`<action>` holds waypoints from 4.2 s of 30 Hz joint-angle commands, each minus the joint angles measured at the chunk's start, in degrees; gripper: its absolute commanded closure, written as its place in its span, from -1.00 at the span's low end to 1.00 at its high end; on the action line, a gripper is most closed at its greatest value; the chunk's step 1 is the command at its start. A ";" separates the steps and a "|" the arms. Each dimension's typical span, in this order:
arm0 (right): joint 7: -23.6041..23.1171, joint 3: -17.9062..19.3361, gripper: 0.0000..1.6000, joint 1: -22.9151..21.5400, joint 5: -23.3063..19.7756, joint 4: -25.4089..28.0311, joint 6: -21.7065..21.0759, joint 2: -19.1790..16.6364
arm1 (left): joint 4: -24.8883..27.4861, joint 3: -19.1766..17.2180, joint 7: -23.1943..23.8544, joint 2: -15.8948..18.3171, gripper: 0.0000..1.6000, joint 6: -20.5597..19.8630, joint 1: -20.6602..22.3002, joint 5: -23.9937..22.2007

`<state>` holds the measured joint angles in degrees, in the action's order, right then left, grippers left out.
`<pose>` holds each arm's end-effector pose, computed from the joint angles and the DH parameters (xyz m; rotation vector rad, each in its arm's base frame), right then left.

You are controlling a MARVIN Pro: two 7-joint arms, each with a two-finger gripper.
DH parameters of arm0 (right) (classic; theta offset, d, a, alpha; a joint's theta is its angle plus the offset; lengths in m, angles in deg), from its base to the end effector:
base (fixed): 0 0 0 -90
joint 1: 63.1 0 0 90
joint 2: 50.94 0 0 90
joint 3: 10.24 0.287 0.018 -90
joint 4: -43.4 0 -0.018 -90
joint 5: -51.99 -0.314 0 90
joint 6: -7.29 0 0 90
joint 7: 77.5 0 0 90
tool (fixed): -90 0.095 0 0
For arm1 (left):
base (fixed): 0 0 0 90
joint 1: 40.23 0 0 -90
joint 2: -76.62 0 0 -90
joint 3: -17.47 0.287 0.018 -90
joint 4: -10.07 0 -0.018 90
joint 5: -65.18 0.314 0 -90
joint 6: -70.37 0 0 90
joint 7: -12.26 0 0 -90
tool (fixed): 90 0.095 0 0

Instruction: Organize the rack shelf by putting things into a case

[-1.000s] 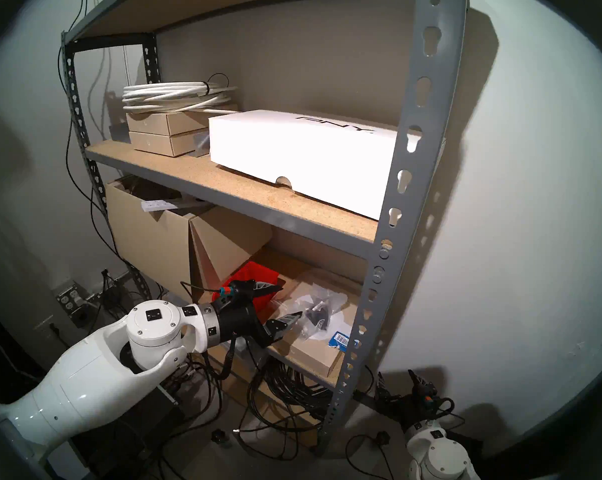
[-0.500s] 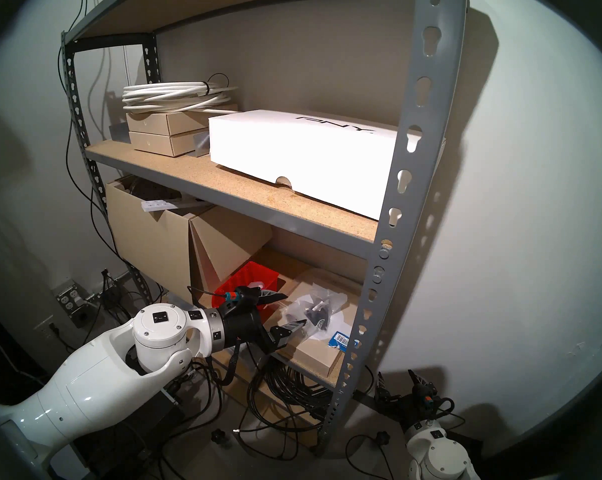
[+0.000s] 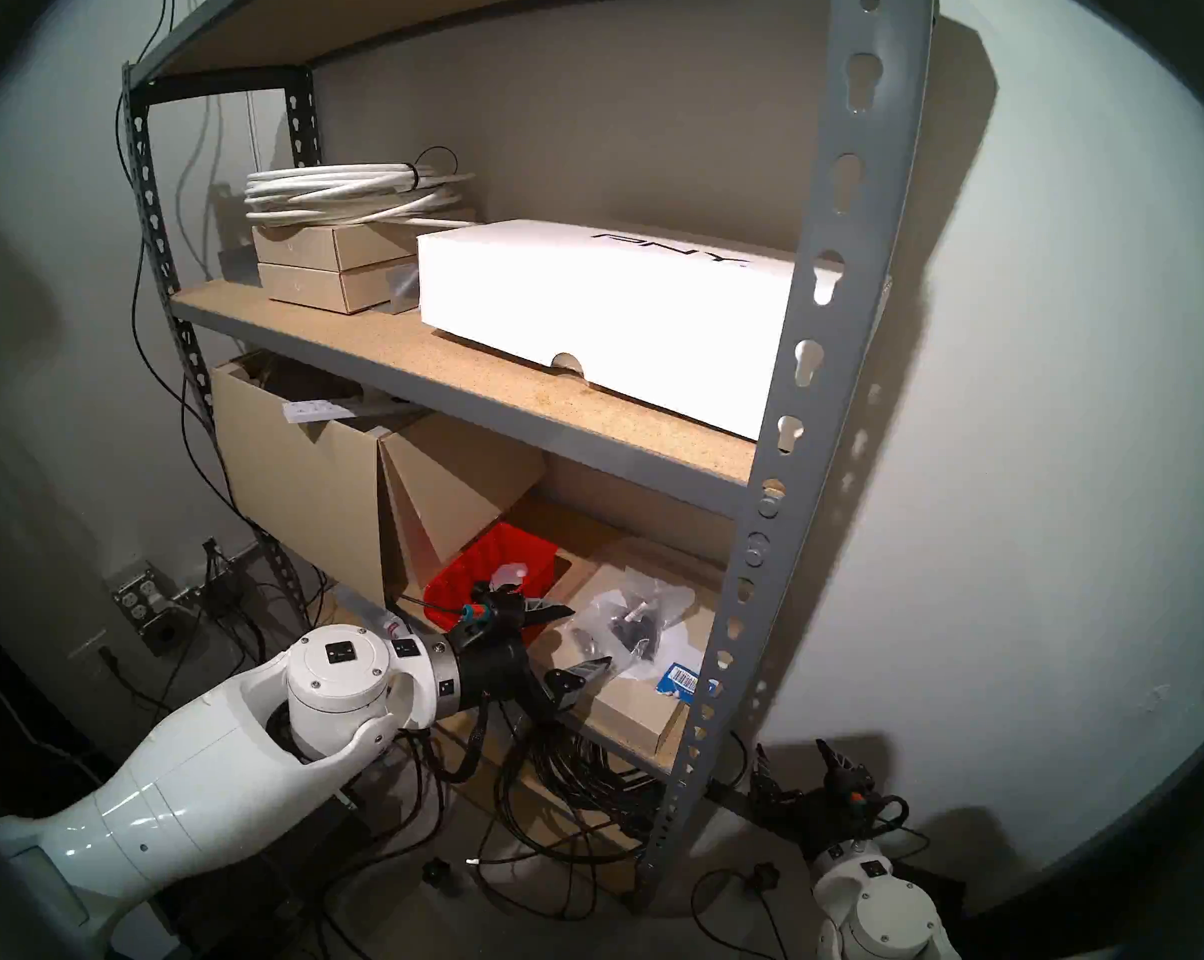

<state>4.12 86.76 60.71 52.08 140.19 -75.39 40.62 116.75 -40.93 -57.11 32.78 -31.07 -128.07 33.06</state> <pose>0.2135 -0.0311 -0.4388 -2.5585 -0.0254 -1.7975 0.3379 -0.0354 -0.2934 1.9778 -1.0259 1.3787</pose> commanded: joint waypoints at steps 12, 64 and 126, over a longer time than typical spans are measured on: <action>0.00 -0.01 -1.00 -0.02 -0.01 0.98 0.06 0.02 | -2.14 0.69 0.84 -3.29 -0.84 0.66 3.26 0.57; 0.00 0.00 -1.00 -0.04 -0.01 0.94 0.09 0.01 | 5.79 -6.77 -2.14 3.27 1.00 3.12 -3.00 -3.83; 0.00 -0.01 -1.00 -0.04 -0.02 0.94 0.09 0.01 | -10.75 -9.32 1.61 0.45 1.00 1.97 8.03 -3.18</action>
<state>4.12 86.76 60.71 52.08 140.18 -75.39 40.62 106.57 -50.50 -56.21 35.03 -29.52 -123.68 29.50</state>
